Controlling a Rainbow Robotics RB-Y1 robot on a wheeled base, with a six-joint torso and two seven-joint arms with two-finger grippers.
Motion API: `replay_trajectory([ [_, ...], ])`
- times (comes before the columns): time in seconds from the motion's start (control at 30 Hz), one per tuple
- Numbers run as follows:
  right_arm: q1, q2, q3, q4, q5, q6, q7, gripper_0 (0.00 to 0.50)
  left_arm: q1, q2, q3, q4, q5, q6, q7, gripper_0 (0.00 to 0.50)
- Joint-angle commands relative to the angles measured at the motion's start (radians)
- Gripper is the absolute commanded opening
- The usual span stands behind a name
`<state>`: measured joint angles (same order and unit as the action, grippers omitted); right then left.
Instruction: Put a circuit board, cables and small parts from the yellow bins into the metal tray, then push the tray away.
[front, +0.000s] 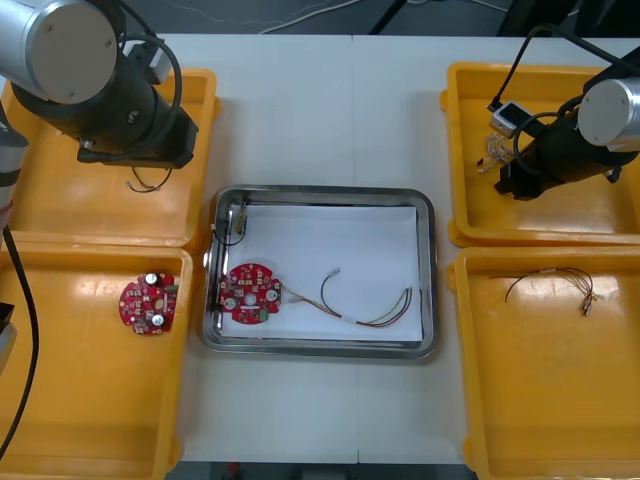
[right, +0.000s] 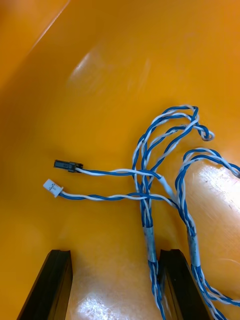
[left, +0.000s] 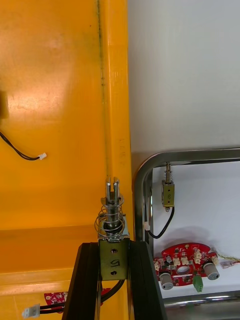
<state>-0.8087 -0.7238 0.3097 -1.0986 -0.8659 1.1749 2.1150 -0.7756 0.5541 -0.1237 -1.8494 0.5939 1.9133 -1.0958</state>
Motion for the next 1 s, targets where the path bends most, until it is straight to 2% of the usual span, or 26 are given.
replay_trajectory([
  [0.03,-0.007,0.014,0.016,0.014,0.002,-0.024,-0.036,0.5,0.007,0.032,0.019,-0.037,-0.002,0.007,0.01,0.0],
  [0.13,-0.009,0.023,0.017,0.04,-0.001,-0.05,-0.036,0.5,0.007,0.032,0.019,-0.037,-0.003,0.007,0.01,0.0],
  [0.33,-0.015,0.024,0.017,0.042,-0.004,-0.035,-0.041,0.5,0.009,0.032,0.019,-0.037,-0.002,0.007,0.01,0.0],
  [0.37,-0.015,0.024,0.016,0.042,-0.004,-0.037,-0.041,0.488,0.009,0.032,0.019,-0.037,-0.002,0.007,0.01,0.0],
  [0.43,-0.013,0.024,0.016,0.042,-0.004,-0.035,-0.041,0.401,0.009,0.032,0.019,-0.039,0.0,0.007,0.01,0.0],
  [0.47,-0.013,0.024,0.016,0.043,-0.004,-0.037,-0.041,0.259,0.009,0.03,0.019,-0.039,0.0,0.007,0.01,0.0],
  [0.5,-0.013,0.024,0.016,0.042,-0.004,-0.035,-0.043,0.094,0.009,0.032,0.019,-0.039,0.0,0.007,0.01,0.0],
  [0.53,-0.015,0.024,0.017,0.042,-0.005,-0.035,-0.043,0.039,0.009,0.032,0.019,-0.039,0.001,0.007,0.01,0.0],
  [0.6,-0.015,0.024,0.016,0.042,-0.005,-0.037,-0.043,0.0,0.009,0.032,0.019,-0.039,0.001,0.007,0.01,0.0],
  [0.87,-0.015,0.014,0.008,0.009,-0.004,-0.009,-0.036,0.0,0.009,0.032,0.019,-0.039,0.006,0.007,0.01,0.0],
  [1.0,-0.015,-0.005,-0.038,-0.05,0.002,0.094,-0.029,0.0,0.009,0.032,0.019,-0.04,0.012,0.007,0.011,0.0],
])
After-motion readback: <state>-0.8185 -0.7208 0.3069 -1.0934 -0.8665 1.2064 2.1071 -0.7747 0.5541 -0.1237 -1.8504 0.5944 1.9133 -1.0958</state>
